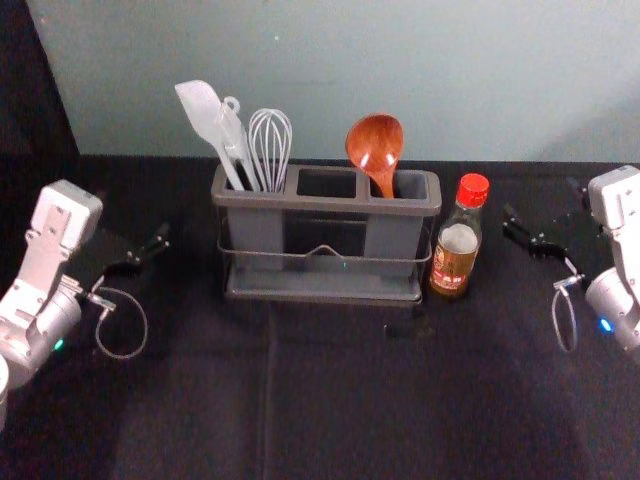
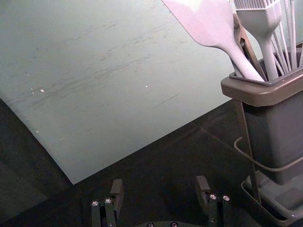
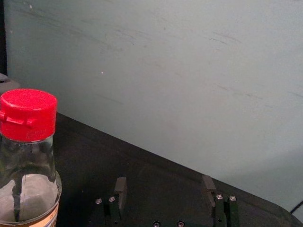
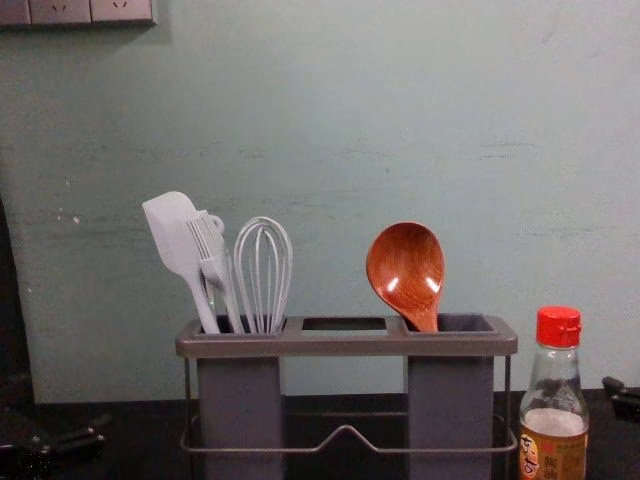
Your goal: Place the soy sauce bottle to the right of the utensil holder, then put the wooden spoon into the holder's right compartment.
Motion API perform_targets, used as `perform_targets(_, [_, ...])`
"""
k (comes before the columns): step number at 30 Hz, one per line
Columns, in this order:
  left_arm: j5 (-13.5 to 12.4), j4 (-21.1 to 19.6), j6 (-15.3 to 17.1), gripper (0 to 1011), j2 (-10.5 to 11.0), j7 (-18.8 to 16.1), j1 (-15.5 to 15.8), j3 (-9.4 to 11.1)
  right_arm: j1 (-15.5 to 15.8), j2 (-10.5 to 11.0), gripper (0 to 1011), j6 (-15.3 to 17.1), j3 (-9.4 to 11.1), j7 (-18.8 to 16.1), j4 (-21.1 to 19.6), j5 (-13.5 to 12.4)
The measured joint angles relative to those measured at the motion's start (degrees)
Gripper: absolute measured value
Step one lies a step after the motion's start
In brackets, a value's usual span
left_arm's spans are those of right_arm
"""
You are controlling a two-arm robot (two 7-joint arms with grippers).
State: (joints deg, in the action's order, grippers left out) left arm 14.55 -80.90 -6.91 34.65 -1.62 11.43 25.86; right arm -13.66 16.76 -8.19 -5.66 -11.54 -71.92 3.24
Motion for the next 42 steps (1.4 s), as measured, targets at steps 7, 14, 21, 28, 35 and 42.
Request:
perform_targets(7, [0.0,0.0,0.0,1005,0.0,0.0,0.0,0.0,-1.86,-1.39,1004,-3.46,-0.63,1.41,4.24,1.2])
perform_targets(14, [0.0,0.0,0.0,1005,0.0,0.0,0.0,0.0,-1.93,-1.39,1004,-3.58,-0.66,1.52,4.39,1.28])
perform_targets(21, [0.0,0.0,0.0,1005,0.0,0.0,0.0,0.0,-1.89,-1.3,1004,-3.55,-0.65,1.46,4.25,1.23])
perform_targets(28, [0.0,0.0,0.0,1005,0.0,0.0,0.0,0.0,-1.86,-1.25,1004,-3.51,-0.65,1.4,4.17,1.13])
perform_targets(35, [0.0,0.0,0.0,1005,0.0,0.0,0.0,0.0,-1.82,-1.21,1004,-3.47,-0.65,1.24,4.13,1.08])
perform_targets(42, [0.0,0.0,0.0,1005,0.0,0.0,0.0,0.0,-1.82,-1.17,1004,-3.47,-0.65,1.2,4.08,1.02])
